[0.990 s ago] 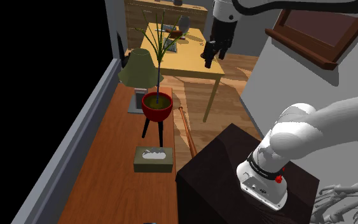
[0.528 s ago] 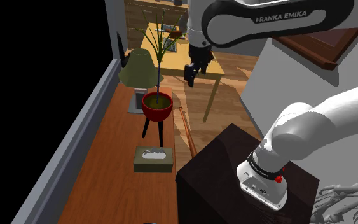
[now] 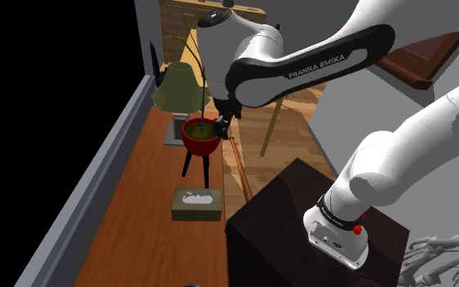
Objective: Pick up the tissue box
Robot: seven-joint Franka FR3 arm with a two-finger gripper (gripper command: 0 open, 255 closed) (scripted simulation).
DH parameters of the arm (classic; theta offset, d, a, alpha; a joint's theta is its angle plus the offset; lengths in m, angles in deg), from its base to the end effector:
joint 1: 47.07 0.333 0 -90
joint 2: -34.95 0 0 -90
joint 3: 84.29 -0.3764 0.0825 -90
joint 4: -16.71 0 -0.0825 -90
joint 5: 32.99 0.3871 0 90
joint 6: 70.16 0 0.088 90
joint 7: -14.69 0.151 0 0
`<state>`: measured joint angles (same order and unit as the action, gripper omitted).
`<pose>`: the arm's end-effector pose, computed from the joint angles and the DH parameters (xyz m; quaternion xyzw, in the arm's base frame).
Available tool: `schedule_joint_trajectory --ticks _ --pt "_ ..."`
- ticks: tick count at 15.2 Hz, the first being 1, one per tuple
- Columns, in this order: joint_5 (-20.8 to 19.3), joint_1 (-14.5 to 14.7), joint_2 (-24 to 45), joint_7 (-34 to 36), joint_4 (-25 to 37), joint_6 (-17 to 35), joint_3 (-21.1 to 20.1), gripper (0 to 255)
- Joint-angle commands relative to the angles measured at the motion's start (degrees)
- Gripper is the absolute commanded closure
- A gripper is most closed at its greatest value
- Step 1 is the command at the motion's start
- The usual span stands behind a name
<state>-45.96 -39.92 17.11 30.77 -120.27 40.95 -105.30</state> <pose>0.3715 0.1761 0.4348 0.9744 0.1399 -0.0184 0.1753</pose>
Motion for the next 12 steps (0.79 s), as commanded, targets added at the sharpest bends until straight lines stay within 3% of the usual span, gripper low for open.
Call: schedule_joint_trajectory --ticks 1,7,12 --pt "-1.6 0.6 3.1 2.1 -0.1 1.2 -2.1 0" --pt "-9.4 2.3 15.6 9.8 2.3 3.8 -7.4 0" --pt "-17.5 5.2 27.5 16.8 5.6 3.9 -9.4 0"
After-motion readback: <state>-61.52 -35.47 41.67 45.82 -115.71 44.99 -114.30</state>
